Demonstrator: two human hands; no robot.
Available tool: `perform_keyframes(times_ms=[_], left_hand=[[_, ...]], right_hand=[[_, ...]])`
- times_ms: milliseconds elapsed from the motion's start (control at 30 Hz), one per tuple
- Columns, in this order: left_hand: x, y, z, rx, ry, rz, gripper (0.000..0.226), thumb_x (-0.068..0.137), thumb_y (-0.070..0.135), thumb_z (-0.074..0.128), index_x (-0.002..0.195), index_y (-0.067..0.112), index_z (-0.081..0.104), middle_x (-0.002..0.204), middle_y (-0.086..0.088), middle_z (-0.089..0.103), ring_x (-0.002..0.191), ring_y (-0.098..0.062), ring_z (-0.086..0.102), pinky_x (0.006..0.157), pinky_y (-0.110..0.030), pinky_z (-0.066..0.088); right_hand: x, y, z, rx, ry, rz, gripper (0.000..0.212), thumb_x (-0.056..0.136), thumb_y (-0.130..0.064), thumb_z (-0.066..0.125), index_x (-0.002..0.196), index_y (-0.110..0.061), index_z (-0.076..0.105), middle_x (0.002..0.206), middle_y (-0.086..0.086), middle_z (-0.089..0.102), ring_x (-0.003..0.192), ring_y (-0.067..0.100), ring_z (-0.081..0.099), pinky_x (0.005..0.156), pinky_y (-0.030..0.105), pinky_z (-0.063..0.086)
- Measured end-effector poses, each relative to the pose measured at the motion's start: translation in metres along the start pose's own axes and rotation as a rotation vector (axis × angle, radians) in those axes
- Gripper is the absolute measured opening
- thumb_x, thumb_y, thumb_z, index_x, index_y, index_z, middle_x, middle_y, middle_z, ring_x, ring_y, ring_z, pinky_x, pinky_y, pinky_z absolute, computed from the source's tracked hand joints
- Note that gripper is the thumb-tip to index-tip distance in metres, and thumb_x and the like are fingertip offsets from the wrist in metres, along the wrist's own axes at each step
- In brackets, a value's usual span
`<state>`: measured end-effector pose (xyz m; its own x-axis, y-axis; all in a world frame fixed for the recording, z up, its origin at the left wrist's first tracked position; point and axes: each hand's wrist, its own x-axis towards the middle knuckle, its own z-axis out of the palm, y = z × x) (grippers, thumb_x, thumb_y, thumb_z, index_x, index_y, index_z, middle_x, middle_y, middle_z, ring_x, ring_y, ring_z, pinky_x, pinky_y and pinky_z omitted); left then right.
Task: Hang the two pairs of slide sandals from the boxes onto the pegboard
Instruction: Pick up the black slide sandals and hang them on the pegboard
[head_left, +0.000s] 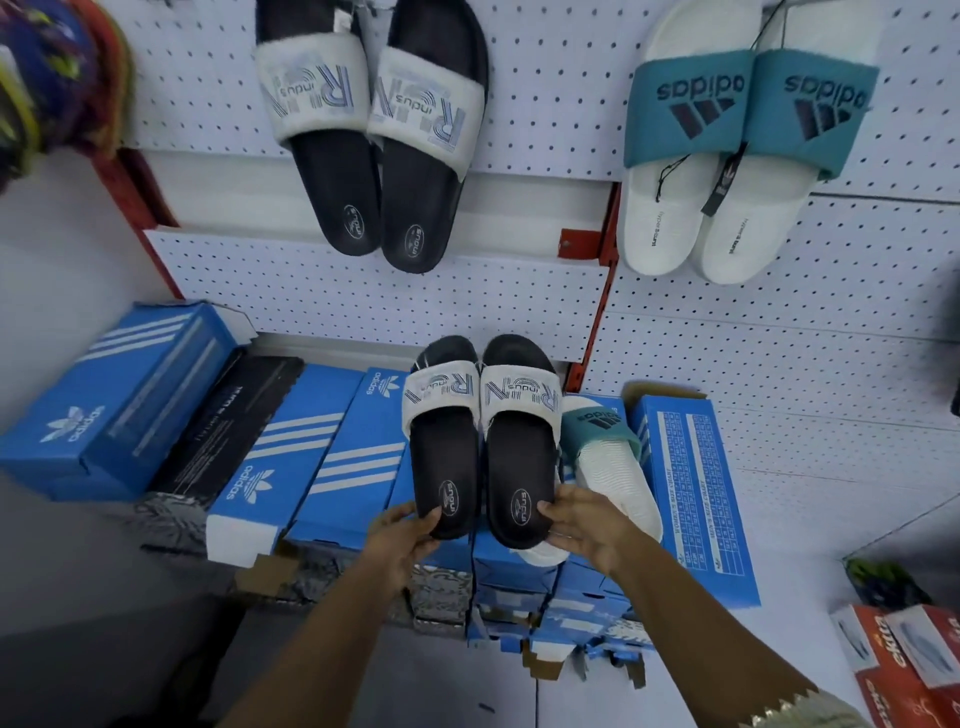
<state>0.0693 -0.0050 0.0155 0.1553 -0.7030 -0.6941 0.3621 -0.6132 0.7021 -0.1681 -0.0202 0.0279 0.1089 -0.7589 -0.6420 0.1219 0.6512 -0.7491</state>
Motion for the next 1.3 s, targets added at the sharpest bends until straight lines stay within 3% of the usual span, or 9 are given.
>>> perform_keyframes(times_ms=[133,333,433,533,700,933,1067,1167,1300], left_hand=[[-0.021,0.027,-0.011,-0.092,0.018,0.195,0.028,0.086,-0.005,0.061,0.112,0.001,0.053,0.123,-0.026,0.058,0.104,-0.037,0.058,0.089,-0.042,0.048],[-0.057,0.078,-0.014,-0.230,-0.008,0.463,0.020,0.088,-0.003,0.059,0.102,0.009,0.054,0.113,-0.017,0.062,0.100,-0.035,0.059,0.090,-0.041,0.045],[-0.072,0.103,-0.010,-0.326,-0.014,0.578,0.022,0.087,-0.004,0.059,0.104,0.008,0.053,0.103,-0.011,0.064,0.101,-0.033,0.059,0.090,-0.042,0.046],[-0.077,0.124,-0.010,-0.389,-0.003,0.664,0.033,0.085,-0.003,0.062,0.116,0.003,0.051,0.115,-0.021,0.063,0.103,-0.033,0.062,0.087,-0.040,0.052],[-0.094,0.157,-0.014,-0.452,-0.041,0.813,0.030,0.085,-0.002,0.062,0.110,0.012,0.053,0.105,-0.011,0.067,0.098,-0.026,0.065,0.074,-0.025,0.060],[-0.105,0.206,-0.018,-0.497,-0.043,0.861,0.025,0.085,-0.003,0.062,0.093,0.019,0.055,0.111,-0.017,0.065,0.101,-0.029,0.064,0.072,-0.024,0.059],[-0.103,0.217,-0.023,-0.466,-0.050,0.857,0.024,0.085,0.000,0.063,0.101,0.015,0.055,0.115,-0.018,0.065,0.096,-0.026,0.066,0.078,-0.027,0.053],[-0.096,0.214,-0.025,-0.444,-0.046,0.831,0.031,0.084,-0.001,0.063,0.111,0.010,0.053,0.116,-0.020,0.065,0.102,-0.030,0.065,0.078,-0.028,0.053],[-0.089,0.201,-0.021,-0.395,-0.001,0.815,0.023,0.085,-0.001,0.062,0.102,0.013,0.056,0.115,-0.017,0.064,0.103,-0.029,0.063,0.085,-0.034,0.053]], right_hand=[[-0.009,-0.028,0.027,0.035,-0.011,-0.159,0.032,0.087,0.001,0.061,0.118,-0.008,0.059,0.106,0.005,0.069,0.093,0.020,0.065,0.074,0.030,0.053],[-0.024,-0.080,0.074,0.099,-0.069,-0.397,0.023,0.087,0.000,0.061,0.106,-0.013,0.062,0.107,0.006,0.068,0.098,0.021,0.065,0.083,0.032,0.053],[-0.036,-0.105,0.095,0.103,-0.107,-0.509,0.025,0.087,-0.002,0.062,0.111,-0.012,0.062,0.109,0.005,0.068,0.094,0.017,0.066,0.075,0.026,0.054],[-0.047,-0.128,0.111,0.109,-0.147,-0.601,0.025,0.088,-0.003,0.062,0.110,-0.013,0.062,0.108,0.002,0.067,0.093,0.014,0.067,0.073,0.022,0.054],[-0.064,-0.162,0.135,0.115,-0.185,-0.709,0.028,0.086,-0.003,0.065,0.109,-0.017,0.064,0.110,0.001,0.068,0.100,0.016,0.067,0.088,0.031,0.054],[-0.073,-0.204,0.170,0.165,-0.199,-0.723,0.033,0.085,-0.002,0.066,0.115,-0.014,0.063,0.112,0.004,0.069,0.103,0.018,0.066,0.091,0.034,0.052],[-0.070,-0.210,0.177,0.175,-0.191,-0.700,0.035,0.085,-0.001,0.065,0.117,-0.012,0.062,0.107,0.002,0.070,0.101,0.018,0.066,0.079,0.027,0.053],[-0.064,-0.205,0.175,0.163,-0.176,-0.668,0.034,0.084,0.000,0.065,0.117,-0.012,0.062,0.107,0.004,0.070,0.103,0.021,0.066,0.085,0.032,0.053],[-0.058,-0.190,0.170,0.141,-0.142,-0.649,0.029,0.087,0.000,0.063,0.114,-0.012,0.061,0.100,0.002,0.070,0.094,0.016,0.066,0.080,0.027,0.052]])
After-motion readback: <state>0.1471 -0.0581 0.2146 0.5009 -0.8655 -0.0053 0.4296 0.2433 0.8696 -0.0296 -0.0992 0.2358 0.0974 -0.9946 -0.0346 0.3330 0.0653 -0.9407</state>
